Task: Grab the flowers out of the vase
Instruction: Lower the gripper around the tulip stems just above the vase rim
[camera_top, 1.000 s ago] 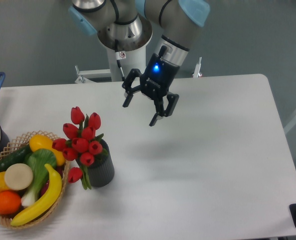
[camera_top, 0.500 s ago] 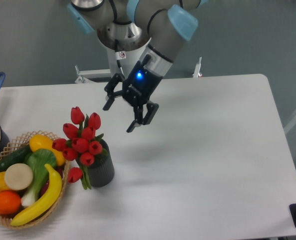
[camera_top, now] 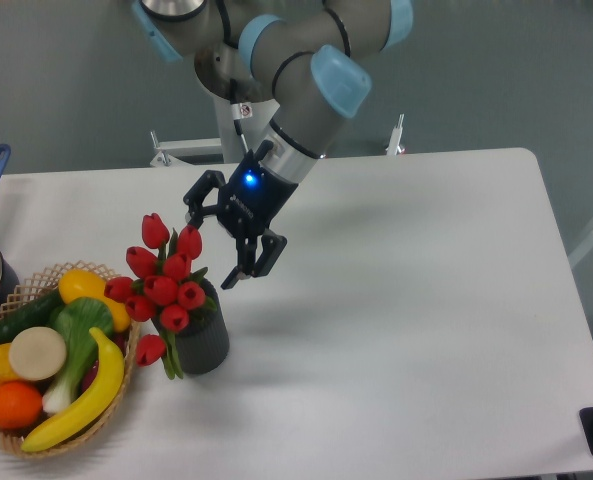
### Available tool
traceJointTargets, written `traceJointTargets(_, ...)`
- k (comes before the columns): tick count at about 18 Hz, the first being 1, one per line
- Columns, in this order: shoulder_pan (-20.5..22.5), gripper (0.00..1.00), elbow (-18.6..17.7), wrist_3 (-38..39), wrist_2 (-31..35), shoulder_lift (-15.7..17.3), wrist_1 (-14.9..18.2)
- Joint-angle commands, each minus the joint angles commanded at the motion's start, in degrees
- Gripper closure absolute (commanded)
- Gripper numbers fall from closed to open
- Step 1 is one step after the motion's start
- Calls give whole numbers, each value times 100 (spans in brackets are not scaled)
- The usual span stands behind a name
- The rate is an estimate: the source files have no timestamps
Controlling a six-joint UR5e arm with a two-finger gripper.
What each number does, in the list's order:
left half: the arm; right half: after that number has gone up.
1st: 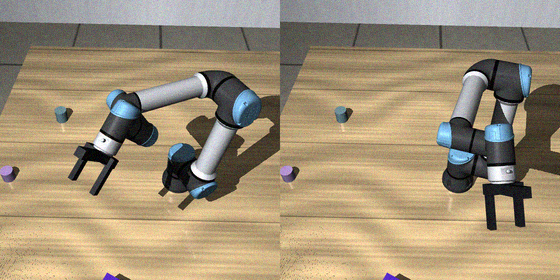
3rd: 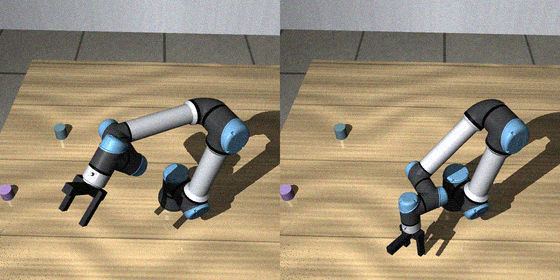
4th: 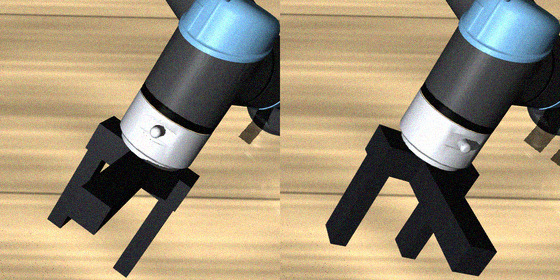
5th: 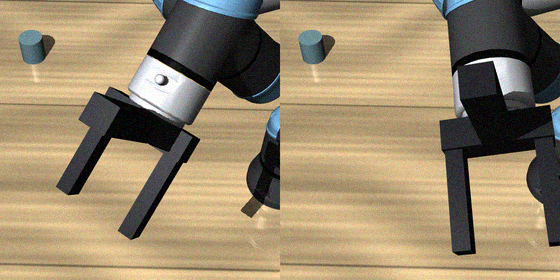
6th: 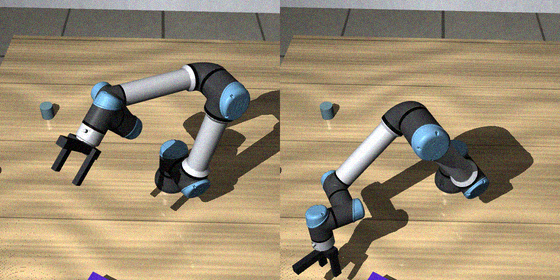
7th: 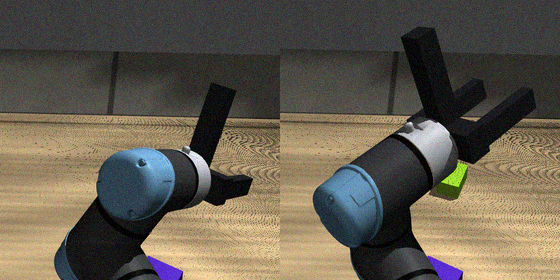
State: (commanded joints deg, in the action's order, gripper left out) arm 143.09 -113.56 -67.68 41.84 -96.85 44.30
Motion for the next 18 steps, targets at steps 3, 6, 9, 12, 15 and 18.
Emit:
traceJointTargets(3, -53, 0, 18, 18, 9, -44, -18)
traceJointTargets(6, -62, 0, 88, 193, 18, -97, -79)
traceJointTargets(9, -167, 0, 132, 194, 26, -202, -88)
traceJointTargets(12, -255, 0, 237, 194, 26, -334, -88)
traceJointTargets(15, -299, 0, 395, 194, 26, -509, -88)
traceJointTargets(18, -378, 0, 448, 176, 26, -580, -88)
